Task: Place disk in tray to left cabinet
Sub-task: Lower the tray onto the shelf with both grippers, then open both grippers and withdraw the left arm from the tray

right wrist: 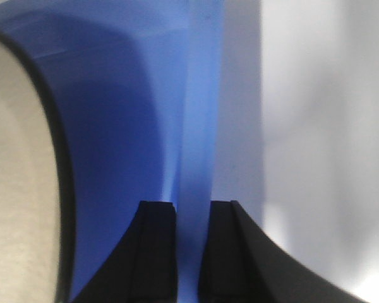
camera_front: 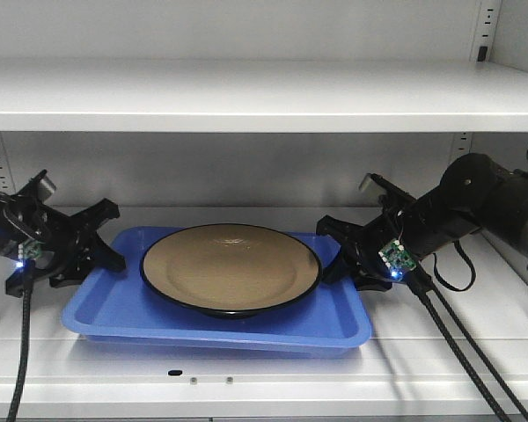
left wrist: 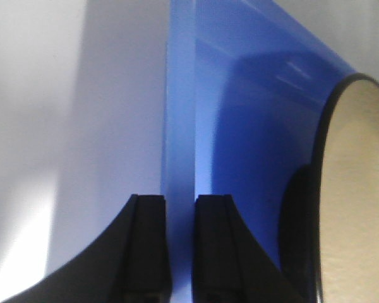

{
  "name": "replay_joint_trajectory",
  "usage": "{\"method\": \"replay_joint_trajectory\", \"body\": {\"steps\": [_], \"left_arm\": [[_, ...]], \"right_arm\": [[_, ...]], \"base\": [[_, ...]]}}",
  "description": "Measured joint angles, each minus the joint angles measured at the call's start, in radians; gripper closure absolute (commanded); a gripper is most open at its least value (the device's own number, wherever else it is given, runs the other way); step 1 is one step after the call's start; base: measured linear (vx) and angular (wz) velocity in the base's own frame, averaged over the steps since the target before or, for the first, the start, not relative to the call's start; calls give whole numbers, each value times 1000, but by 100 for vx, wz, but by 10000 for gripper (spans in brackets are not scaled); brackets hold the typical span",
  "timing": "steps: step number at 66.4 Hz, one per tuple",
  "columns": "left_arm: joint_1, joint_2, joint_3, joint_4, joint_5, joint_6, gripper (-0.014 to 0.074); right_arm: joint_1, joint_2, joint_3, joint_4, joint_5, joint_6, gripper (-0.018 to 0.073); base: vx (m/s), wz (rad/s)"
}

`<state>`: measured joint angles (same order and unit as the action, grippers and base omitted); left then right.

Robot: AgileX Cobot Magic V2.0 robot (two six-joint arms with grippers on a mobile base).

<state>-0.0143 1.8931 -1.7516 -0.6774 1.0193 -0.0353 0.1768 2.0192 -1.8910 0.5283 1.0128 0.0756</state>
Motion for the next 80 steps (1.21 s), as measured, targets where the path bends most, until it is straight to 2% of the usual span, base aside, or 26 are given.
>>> {"method": "replay_joint_trajectory", "body": {"steps": [17,30,60,80], "left_arm": [[-9,32,0,6,-8,17,257],[-17,32,0,50,-40,17,162],[-17,26,-6,116,-147,18,153],[-17,25,-6,125,-146,18,153]], "right_arm": [[0,0,0,-24,-20,-23,260],[2,0,0,-48,-30,-24,211],[-51,-8,0,-89,-60,-24,211],[-53,-8,0,-90,-44,-24,211]], "base": [[0,0],[0,0],[0,0],[0,0]]}}
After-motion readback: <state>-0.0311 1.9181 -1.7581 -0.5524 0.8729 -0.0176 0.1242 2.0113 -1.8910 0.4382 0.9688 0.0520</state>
